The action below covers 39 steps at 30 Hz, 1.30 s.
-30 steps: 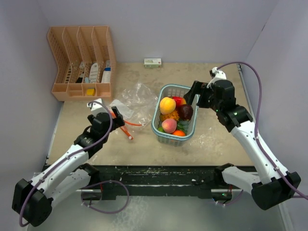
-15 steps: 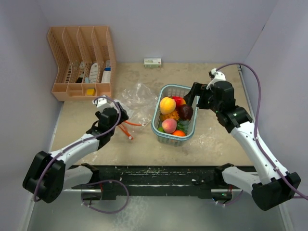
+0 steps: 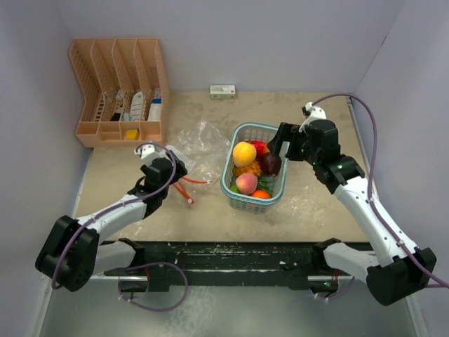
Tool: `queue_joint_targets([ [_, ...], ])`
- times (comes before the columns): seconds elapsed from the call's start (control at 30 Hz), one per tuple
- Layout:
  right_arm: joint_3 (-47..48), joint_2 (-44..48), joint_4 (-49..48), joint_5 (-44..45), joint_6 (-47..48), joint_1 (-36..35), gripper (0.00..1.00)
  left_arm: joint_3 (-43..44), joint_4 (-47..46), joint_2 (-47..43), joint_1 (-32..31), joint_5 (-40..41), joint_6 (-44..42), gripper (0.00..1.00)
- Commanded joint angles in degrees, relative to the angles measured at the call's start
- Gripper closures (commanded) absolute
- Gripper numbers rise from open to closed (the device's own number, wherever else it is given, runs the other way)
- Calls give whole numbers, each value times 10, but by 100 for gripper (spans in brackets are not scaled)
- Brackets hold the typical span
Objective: Place the food in the zip-top bag and seal the zipper
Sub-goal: Pick up the zipper food storage bag at the center of the board.
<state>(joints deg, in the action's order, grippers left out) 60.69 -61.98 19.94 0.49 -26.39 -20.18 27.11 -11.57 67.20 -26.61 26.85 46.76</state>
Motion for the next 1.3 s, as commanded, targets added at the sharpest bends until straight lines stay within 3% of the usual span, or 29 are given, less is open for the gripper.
queue_joint_targets([
  [0.0,-3,0,-20,3,7,-1,0,-6,-46,25,6,4,21,22],
  [0.63,-10,-19,-28,4,9,-1,0,-11,-203,143,16,-3,3,28],
  [0.73,-11,-21,-28,4,9,-1,1,-11,-223,150,16,-12,-2,36],
  [1.1,-10,-21,-27,-2,12,-1,4,-1,-196,109,16,-31,-31,89],
  [1.27,0,12,-26,10,46,-1,6,22,-109,29,16,-56,-61,92],
])
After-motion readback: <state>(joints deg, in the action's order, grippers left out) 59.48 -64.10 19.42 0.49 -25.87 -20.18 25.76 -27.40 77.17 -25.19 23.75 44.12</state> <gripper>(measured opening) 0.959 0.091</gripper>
